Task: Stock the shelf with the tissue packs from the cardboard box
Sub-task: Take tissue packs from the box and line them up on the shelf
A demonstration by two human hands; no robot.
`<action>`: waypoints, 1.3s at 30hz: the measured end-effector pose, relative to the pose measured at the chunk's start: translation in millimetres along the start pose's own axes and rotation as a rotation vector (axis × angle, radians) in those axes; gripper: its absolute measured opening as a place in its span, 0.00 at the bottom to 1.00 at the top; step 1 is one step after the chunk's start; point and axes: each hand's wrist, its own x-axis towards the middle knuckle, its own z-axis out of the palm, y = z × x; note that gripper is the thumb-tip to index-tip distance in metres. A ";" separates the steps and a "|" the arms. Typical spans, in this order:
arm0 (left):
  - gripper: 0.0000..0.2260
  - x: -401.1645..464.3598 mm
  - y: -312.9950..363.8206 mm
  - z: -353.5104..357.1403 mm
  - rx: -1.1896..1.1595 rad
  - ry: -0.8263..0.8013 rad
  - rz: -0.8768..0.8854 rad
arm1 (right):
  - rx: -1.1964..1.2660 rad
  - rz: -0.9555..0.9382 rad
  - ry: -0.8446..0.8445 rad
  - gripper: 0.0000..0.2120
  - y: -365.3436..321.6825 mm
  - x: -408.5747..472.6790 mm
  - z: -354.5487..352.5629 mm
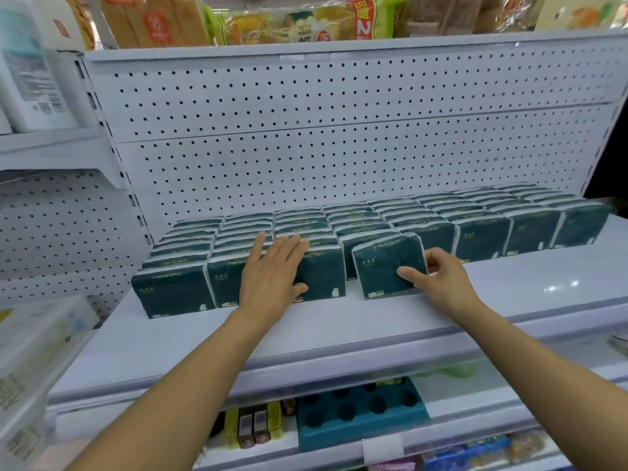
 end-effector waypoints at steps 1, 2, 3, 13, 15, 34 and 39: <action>0.34 2.0 -0.1 0.5 0.003 0.005 0.000 | -0.033 -0.005 -0.003 0.16 -1.2 2.8 3.0; 0.33 4.0 0.1 0.9 -0.001 0.008 -0.005 | -0.060 -0.012 -0.005 0.15 -2.2 5.6 6.0; 0.32 5.9 0.6 1.7 -0.006 0.009 -0.012 | -0.089 -0.020 -0.001 0.15 -2.8 8.1 9.2; 0.28 9.1 2.6 13.4 -0.142 0.085 -0.026 | -0.254 -0.038 0.047 0.16 -9.2 19.4 30.8; 0.28 8.9 2.8 13.8 -0.155 0.089 -0.037 | -0.234 -0.013 0.012 0.16 -8.6 19.8 31.0; 0.27 -139.6 18.4 -41.4 -0.297 0.318 -0.079 | -0.491 -0.841 0.128 0.24 -59.2 -132.6 55.0; 0.29 -220.5 1.4 -45.8 -0.299 0.249 -0.196 | -0.464 -0.869 -0.025 0.25 -65.4 -198.5 90.0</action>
